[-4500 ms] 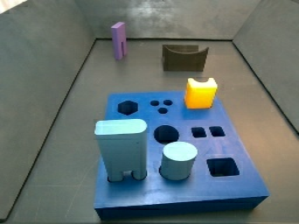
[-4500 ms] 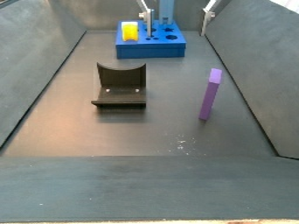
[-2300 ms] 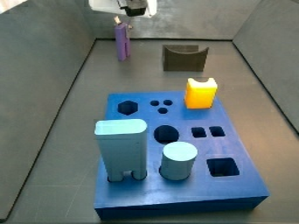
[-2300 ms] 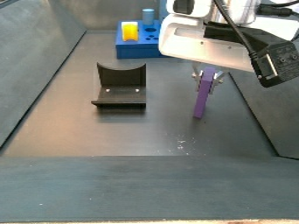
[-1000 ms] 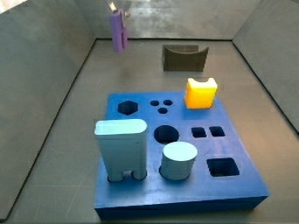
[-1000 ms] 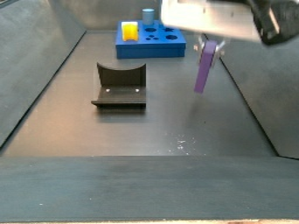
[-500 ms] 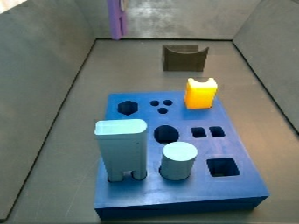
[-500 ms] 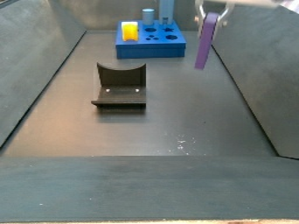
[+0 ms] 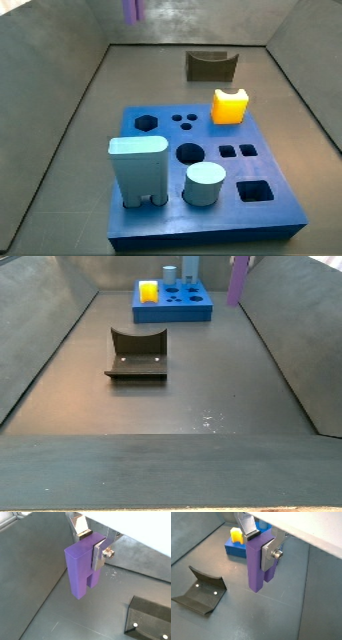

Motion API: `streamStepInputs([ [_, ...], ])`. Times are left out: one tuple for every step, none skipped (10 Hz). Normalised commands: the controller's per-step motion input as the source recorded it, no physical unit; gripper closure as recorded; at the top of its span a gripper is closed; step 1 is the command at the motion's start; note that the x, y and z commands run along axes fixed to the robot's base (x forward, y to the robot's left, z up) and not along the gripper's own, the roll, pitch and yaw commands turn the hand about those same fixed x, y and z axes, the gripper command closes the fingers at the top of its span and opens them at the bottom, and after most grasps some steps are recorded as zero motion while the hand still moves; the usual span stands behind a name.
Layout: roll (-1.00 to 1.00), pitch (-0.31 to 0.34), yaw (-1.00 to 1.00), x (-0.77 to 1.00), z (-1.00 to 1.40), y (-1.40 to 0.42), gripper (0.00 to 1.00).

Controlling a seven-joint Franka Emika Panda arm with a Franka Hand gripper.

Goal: Pick up the double-square object. Rotate the double-square object. Move to above the board. Insert the double-square object.
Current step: Rotate the double-square object.

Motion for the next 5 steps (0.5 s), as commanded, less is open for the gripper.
streamStepInputs([
  [0.07, 0.097, 0.02, 0.01, 0.20, -0.02, 1.00],
  [0.05, 0.096, -0.30, 0.00, 0.00, 0.00, 1.00],
  [0.04, 0.083, -0.28, 0.02, -0.05, 0.00, 1.00],
  [0.02, 0.071, -0.23, 0.02, -0.04, 0.01, 1.00],
  [0.00, 0.000, -1.00, 0.04, 0.00, 0.00, 1.00],
])
